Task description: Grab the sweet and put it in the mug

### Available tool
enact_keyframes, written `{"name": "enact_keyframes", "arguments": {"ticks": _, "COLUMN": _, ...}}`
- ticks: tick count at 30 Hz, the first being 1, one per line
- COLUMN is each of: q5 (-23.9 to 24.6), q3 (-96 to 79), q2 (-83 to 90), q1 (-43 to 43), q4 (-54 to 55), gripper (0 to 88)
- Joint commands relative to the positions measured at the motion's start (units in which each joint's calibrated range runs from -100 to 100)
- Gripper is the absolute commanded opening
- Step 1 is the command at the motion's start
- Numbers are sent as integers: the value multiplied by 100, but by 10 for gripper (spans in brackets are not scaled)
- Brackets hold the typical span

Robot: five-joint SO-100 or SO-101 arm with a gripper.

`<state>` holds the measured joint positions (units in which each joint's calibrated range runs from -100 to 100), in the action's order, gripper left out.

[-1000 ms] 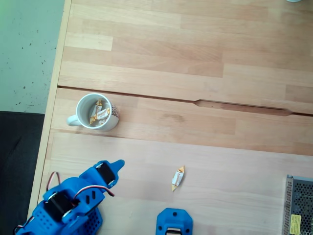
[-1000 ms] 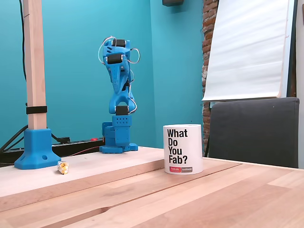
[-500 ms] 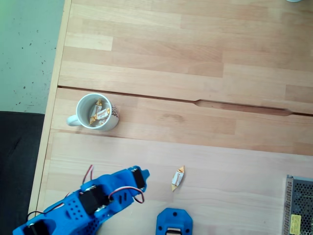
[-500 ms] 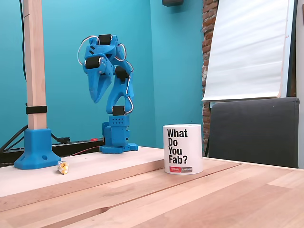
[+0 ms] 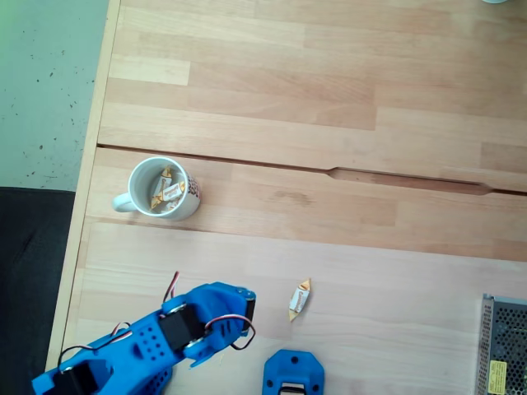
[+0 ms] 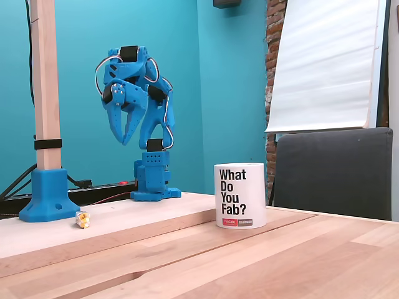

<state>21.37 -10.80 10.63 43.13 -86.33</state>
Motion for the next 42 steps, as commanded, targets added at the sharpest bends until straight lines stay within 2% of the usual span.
{"name": "enact_keyframes", "arguments": {"ticks": 1, "q5": 24, "q3": 509, "q2": -193, "q1": 73, "q4": -262, "gripper": 0}}
{"name": "enact_keyframes", "arguments": {"ticks": 11, "q5": 15, "q3": 1580, "q2": -744, "q1": 73, "q4": -577, "gripper": 0}}
{"name": "enact_keyframes", "arguments": {"ticks": 18, "q5": 59, "q3": 1696, "q2": -770, "q1": 73, "q4": -690, "gripper": 0}}
{"name": "enact_keyframes", "arguments": {"ticks": 25, "q5": 29, "q3": 1981, "q2": -770, "q1": 66, "q4": -1327, "gripper": 0}}
{"name": "enact_keyframes", "arguments": {"ticks": 42, "q5": 73, "q3": 2195, "q2": -1407, "q1": 1, "q4": -1335, "gripper": 0}}
